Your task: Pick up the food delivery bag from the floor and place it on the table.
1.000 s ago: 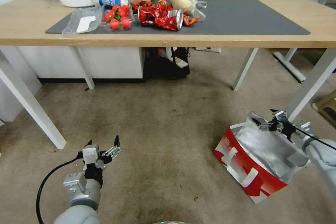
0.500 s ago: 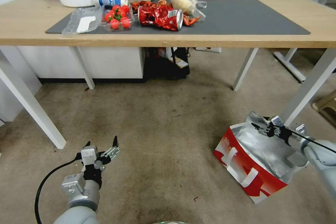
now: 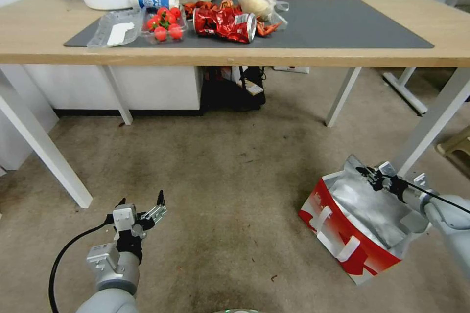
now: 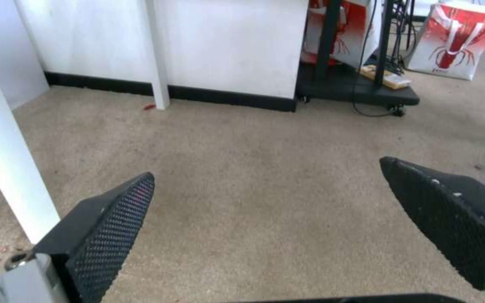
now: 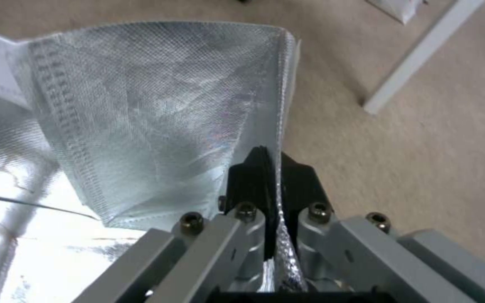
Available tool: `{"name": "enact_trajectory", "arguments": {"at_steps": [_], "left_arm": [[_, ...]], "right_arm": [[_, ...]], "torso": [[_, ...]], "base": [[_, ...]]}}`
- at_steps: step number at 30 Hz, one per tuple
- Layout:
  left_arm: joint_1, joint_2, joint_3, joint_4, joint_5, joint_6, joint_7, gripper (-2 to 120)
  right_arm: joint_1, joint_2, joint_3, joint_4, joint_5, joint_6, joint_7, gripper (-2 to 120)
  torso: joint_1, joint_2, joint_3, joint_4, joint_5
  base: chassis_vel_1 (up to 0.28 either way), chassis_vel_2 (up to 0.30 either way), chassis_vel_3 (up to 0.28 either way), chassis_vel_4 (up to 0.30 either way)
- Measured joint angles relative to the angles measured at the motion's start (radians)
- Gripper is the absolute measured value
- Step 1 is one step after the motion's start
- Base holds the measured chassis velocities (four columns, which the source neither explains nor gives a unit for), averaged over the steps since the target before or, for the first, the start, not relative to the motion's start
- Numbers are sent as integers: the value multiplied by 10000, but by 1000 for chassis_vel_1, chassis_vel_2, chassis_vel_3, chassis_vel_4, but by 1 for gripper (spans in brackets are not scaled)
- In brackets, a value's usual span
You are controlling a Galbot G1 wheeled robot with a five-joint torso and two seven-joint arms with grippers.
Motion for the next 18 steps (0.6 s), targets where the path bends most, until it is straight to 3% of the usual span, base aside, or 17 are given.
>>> {"name": "enact_trajectory", "arguments": {"at_steps": [8,10,18], "left_arm": [[16,7,-35,-60,-19,-22,-2,100],[35,6,-36,-74,-15,-36,0,100],[63,-35,-25,-173,13,-38,6,100]], "right_arm": [[-286,17,484,93,829,975,-1590,0],[-611,-86,673,484,1397,1369,-2434,0],[-1443,-434,1083,1761,2413,1410,-4013,0]], "torso": [[0,0,0,-3,0],[0,0,0,0,0],[0,1,0,-1,0]], "base": [[0,0,0,0],[0,0,0,0],[0,0,0,0]]}}
